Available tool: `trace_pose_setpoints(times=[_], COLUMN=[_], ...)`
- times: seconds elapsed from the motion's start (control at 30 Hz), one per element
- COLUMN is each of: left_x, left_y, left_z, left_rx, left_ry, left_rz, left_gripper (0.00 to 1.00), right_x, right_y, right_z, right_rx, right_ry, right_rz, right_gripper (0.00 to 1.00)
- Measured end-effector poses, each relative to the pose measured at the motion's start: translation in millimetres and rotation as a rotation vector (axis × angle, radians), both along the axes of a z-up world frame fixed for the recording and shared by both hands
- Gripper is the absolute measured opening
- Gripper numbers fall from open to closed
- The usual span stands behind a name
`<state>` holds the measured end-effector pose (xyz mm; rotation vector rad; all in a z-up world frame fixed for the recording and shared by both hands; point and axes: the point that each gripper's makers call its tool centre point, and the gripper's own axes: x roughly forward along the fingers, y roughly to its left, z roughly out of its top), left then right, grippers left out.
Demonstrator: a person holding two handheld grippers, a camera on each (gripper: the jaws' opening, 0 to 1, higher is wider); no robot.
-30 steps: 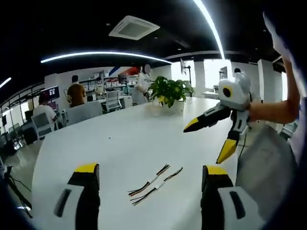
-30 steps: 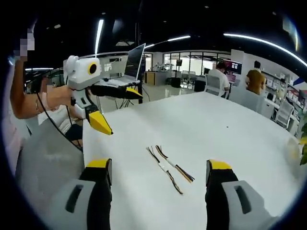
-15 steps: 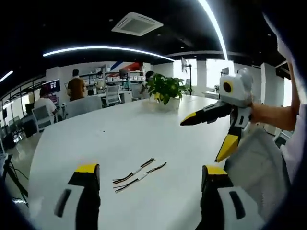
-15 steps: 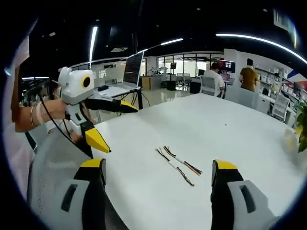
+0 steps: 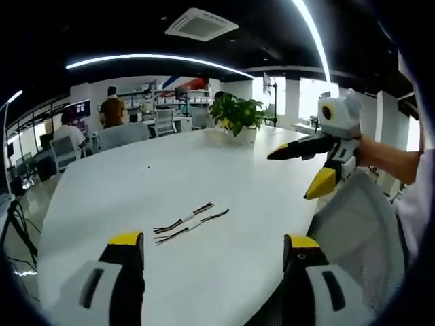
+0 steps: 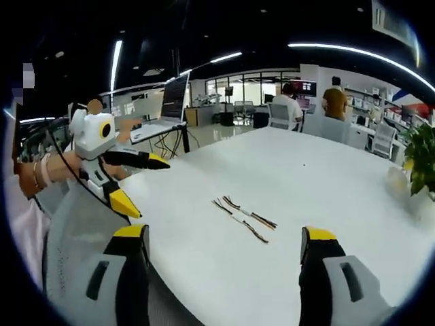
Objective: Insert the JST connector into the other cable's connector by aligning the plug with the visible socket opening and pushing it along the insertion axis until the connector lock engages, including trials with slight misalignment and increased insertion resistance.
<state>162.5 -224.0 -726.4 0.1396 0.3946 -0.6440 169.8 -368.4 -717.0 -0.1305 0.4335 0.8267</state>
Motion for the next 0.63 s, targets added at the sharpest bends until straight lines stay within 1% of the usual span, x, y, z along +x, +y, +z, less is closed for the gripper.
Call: trace_pose_setpoints(times=[0.1,0.17,0.23,0.27,0.3,0.33,0.37,0.4,0.43,0.57,0.63], left_x=[-3.9,-6.7,-10.2,-11.0,-9.8,-8.6,-8.9,-9.3,-9.7,-9.9,-9.7], left_y=[2,2,4,6,6,6,6,6,5,7,10], left_z=[-2.9,-5.0,-10.7,-14.4,-14.4,-14.0,-13.8,-13.6,-13.0,-15.3,-20.1], left_rx=[0.002,-0.002,-0.009,0.030,0.044,0.046,0.048,0.047,0.045,0.052,0.070], left_ry=[0.004,0.008,0.039,0.054,0.048,0.037,0.036,0.038,0.036,0.040,0.057], left_rz=[0.007,0.010,0.032,0.035,0.035,0.038,0.038,0.037,0.037,0.043,0.059], left_gripper=[0.79,0.78,0.76,0.74,0.74,0.74,0.74,0.74,0.74,0.73,0.72], right_x=[-5,-8,-9,-11,-12,-13,-14,-12,-10,-8,-4], right_y=[-7,-10,-12,-12,-12,-12,-12,-11,-11,-14,-18], right_z=[-6.8,-8.8,-9.6,-10.3,-10.8,-12.5,-13.9,-13.5,-12.4,-17.3,-16.1], right_rx=[-0.006,-0.009,0.000,0.020,0.034,0.041,0.026,0.016,0.005,0.005,0.012], right_ry=[0.015,0.013,0.008,0.018,0.024,0.029,0.034,0.025,-0.003,0.022,0.011], right_rz=[-0.024,-0.031,-0.036,-0.042,-0.046,-0.047,-0.044,-0.045,-0.043,-0.066,-0.082], right_gripper=[0.89,0.89,0.88,0.88,0.87,0.87,0.87,0.87,0.87,0.86,0.86])
